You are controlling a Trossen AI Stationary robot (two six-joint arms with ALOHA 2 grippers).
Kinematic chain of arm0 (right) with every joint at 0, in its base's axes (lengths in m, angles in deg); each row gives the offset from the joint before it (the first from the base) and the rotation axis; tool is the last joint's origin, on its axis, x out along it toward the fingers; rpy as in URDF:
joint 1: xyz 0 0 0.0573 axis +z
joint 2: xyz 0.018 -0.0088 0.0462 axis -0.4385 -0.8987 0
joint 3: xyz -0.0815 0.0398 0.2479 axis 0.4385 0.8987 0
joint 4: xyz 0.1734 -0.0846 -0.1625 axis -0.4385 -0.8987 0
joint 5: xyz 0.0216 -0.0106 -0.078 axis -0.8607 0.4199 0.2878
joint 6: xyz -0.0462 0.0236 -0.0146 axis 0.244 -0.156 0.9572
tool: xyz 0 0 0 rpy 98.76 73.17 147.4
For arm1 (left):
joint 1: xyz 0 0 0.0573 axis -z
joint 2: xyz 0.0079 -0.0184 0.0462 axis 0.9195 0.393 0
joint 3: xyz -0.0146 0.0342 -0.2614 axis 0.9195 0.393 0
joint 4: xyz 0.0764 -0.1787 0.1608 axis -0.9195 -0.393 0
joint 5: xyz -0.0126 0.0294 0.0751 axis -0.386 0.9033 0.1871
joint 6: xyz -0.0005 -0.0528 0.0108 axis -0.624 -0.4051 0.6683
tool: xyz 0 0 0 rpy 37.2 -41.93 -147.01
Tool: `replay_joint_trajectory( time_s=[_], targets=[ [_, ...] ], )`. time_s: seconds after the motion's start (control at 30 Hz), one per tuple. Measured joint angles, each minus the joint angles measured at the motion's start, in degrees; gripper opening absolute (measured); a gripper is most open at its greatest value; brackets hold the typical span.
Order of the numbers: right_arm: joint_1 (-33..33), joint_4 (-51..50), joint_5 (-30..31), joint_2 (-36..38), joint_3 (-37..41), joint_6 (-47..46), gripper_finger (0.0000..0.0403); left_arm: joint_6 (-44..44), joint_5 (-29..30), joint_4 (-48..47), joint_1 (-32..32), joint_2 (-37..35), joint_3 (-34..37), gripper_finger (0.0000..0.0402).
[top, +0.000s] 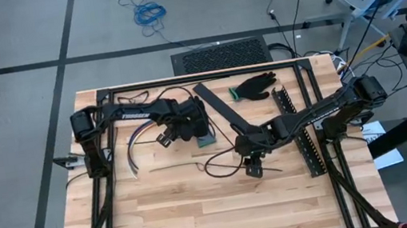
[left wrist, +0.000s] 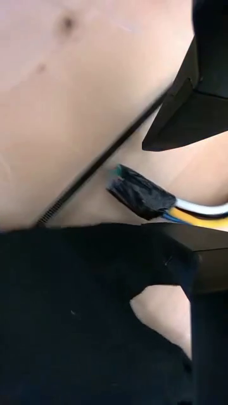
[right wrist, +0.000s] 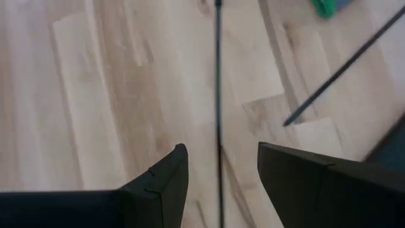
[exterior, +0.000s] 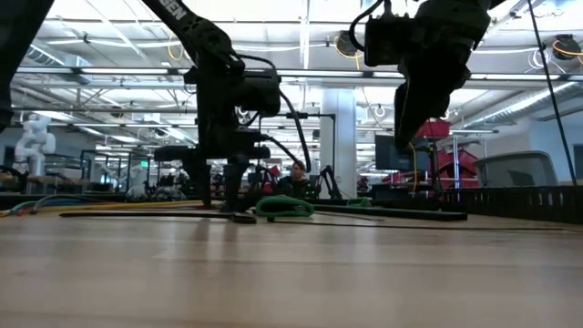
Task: Ziptie cables
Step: Wrap the black zip tie on the cable
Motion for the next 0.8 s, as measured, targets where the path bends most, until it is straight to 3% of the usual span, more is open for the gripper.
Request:
replay_joint_trajectory(
  time_s=[0.33,0.47,0.6,0.8],
  targets=[
    [0.0,0.6,-0.2,0.0,0.0,-3.4,0.0178,2.7,-3.4,0.5,-1.7,0.1,0.0,0.0185],
    [0.0,0.6,-0.2,0.0,0.0,-4.5,0.0178,4.0,-4.3,1.0,-1.6,0.5,0.0,0.0132],
    [0.0,0.8,-0.1,0.0,0.0,-5.2,0.0178,2.6,-4.3,0.2,-1.4,1.2,-0.2,0.0040],
    [0.0,1.9,-0.1,0.0,0.0,-6.4,0.0178,-8.5,-4.3,0.5,-0.6,-0.2,-0.9,0.0017]
  ],
)
